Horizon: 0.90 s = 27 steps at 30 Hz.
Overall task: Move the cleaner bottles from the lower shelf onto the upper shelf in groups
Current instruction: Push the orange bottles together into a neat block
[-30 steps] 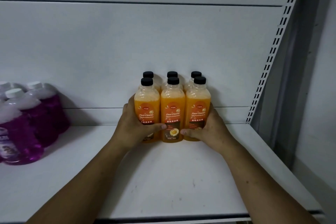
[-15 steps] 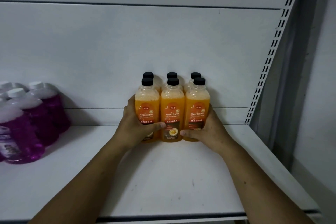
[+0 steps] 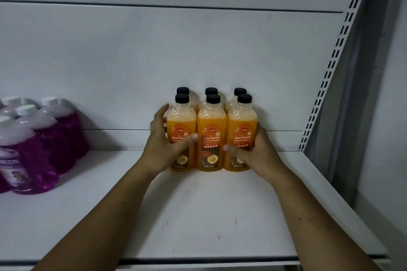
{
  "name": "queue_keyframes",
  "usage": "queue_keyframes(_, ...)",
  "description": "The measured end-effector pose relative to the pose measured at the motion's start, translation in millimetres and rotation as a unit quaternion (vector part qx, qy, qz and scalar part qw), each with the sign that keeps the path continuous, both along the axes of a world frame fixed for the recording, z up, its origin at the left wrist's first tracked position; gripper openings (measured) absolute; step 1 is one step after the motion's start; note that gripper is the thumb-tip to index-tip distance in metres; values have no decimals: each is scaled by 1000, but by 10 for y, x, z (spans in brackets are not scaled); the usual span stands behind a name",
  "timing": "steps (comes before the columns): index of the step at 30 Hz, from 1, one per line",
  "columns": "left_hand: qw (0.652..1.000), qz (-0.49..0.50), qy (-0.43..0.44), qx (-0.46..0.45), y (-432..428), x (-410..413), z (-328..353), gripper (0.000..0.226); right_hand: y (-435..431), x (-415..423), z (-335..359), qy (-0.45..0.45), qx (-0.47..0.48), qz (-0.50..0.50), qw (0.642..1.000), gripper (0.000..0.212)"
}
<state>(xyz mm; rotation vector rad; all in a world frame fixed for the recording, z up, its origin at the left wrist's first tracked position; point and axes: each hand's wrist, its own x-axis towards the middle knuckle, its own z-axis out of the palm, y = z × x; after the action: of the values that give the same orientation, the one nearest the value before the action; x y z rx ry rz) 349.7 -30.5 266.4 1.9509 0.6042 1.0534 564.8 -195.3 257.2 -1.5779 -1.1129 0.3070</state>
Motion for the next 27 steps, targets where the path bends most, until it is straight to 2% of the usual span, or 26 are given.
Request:
queue_keyframes(3, 999, 22, -41, -2, -59, 53, 150, 97, 33, -24, 109, -2, 62, -52, 997, 110)
queue_keyframes(5, 999, 35, -33, 9, -97, 96, 213, 88, 47, -40, 157, -13, 86, -58, 995, 110)
queue_keyframes(10, 999, 42, -23, 23, -81, 128, 219, 78, 91, -46, 140, -30, 72, -64, 995, 111)
queue_keyframes(14, 998, 47, -28, 23, -115, 119, 217, 84, 85, -44, 132, -21, 64, -57, 996, 110)
queue_keyframes(18, 999, 30, -21, -34, -139, 60, 158, 88, 77, -19, 30, -14, 15, -59, 998, 100)
queue_keyframes(20, 997, 14, -16, -67, -139, 35, 122, 87, 94, -39, 3, 33, 13, -44, 998, 91)
queue_keyframes(24, 991, 6, -50, -121, -145, 45, 86, 92, 51, -234, 128, 154, 103, -34, 982, 65)
queue_keyframes(25, 990, 0, -60, -131, -164, 56, 86, 89, 48, -263, 130, 168, 111, -42, 979, 64)
queue_keyframes(27, 985, -9, -78, -152, -217, 79, 78, 87, 57, -292, 93, 191, 111, -46, 974, 76)
